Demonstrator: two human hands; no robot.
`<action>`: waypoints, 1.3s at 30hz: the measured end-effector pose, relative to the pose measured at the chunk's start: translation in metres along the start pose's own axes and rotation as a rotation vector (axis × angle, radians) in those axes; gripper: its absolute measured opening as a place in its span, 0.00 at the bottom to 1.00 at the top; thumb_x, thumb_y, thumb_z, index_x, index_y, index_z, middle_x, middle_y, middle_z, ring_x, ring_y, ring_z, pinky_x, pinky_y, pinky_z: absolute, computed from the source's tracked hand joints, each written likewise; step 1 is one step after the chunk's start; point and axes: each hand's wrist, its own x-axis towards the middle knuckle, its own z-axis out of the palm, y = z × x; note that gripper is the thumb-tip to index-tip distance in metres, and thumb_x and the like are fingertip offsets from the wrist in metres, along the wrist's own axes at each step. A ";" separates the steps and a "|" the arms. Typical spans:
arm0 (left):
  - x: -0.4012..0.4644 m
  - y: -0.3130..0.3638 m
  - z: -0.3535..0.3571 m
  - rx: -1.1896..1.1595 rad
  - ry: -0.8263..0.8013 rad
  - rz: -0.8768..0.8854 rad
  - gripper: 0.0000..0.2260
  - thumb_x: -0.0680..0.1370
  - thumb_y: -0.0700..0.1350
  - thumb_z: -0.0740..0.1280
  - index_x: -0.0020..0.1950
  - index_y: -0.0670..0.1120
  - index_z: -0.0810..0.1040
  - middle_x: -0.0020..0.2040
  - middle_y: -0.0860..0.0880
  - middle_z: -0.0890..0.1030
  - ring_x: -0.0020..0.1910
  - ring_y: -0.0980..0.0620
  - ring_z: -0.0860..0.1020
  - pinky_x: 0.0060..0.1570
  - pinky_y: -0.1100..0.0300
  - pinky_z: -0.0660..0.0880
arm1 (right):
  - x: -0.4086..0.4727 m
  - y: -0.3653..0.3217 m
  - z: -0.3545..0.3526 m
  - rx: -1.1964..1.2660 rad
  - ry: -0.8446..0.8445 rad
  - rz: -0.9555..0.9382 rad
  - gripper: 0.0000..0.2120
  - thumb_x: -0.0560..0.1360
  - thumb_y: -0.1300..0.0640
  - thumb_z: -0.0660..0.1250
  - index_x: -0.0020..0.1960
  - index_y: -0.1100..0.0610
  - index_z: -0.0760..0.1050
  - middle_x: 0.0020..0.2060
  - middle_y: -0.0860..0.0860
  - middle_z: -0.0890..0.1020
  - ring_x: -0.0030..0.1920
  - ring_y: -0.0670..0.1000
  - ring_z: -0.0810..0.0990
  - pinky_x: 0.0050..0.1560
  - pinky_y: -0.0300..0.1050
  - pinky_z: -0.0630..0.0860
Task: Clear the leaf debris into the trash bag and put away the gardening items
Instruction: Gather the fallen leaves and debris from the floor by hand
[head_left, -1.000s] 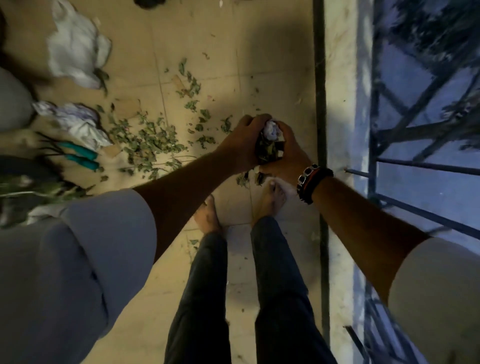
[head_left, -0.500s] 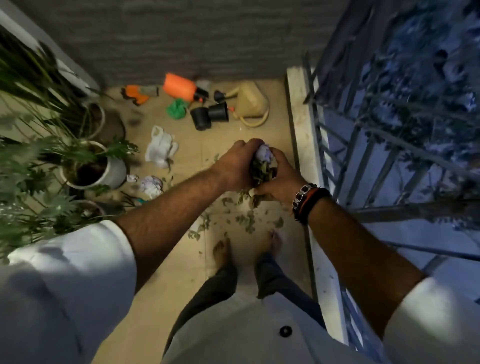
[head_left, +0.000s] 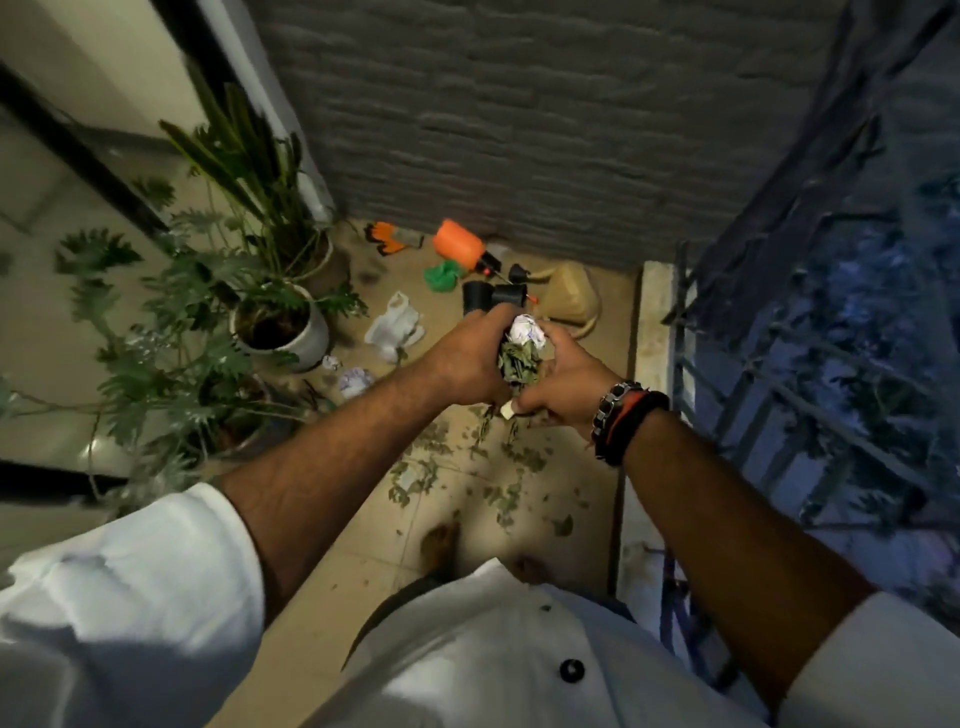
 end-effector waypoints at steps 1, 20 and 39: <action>-0.011 0.000 0.001 -0.018 0.025 -0.035 0.45 0.57 0.42 0.82 0.71 0.49 0.67 0.61 0.43 0.73 0.59 0.45 0.75 0.58 0.52 0.76 | -0.002 0.000 0.003 -0.036 -0.034 -0.007 0.48 0.63 0.72 0.73 0.73 0.42 0.58 0.54 0.55 0.81 0.51 0.58 0.83 0.46 0.61 0.82; -0.290 -0.060 0.010 -0.204 0.574 -0.680 0.45 0.58 0.41 0.82 0.72 0.47 0.67 0.62 0.46 0.76 0.59 0.48 0.76 0.54 0.58 0.75 | -0.087 -0.021 0.208 -0.565 -0.719 -0.208 0.45 0.62 0.73 0.75 0.73 0.51 0.61 0.57 0.56 0.80 0.53 0.57 0.81 0.43 0.53 0.83; -0.630 -0.124 0.062 -0.527 1.052 -1.185 0.46 0.58 0.37 0.83 0.71 0.51 0.67 0.60 0.48 0.77 0.55 0.49 0.79 0.40 0.51 0.84 | -0.260 0.041 0.517 -0.838 -1.260 -0.141 0.41 0.66 0.77 0.69 0.69 0.45 0.64 0.56 0.60 0.79 0.51 0.63 0.83 0.48 0.65 0.81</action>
